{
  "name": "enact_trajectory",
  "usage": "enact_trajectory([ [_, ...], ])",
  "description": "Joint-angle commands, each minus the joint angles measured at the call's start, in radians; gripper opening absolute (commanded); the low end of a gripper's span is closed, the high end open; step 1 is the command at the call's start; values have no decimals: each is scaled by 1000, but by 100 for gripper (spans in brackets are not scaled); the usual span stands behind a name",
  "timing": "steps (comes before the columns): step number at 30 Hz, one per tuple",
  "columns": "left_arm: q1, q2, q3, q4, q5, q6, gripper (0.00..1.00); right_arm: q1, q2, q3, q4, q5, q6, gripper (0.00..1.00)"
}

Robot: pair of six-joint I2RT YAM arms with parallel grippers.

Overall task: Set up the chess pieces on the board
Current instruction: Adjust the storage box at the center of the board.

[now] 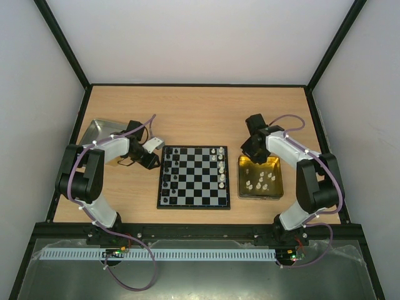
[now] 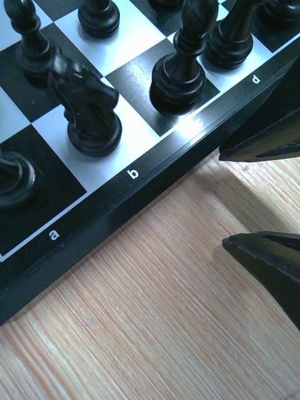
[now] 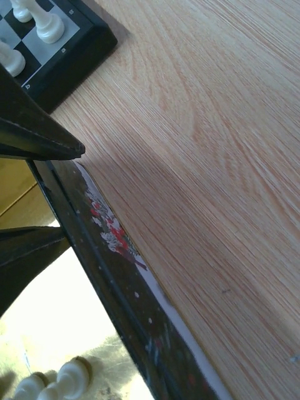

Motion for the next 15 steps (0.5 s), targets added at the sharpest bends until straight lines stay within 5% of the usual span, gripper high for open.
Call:
enact_trajectory([
  [1,3,40,-35,-21,-20,7,33,-1,24,-3,13,6,-53,23],
  [15,3,52,-23,-29,-19,5,33,58,10,3,-47,62,-140,13],
])
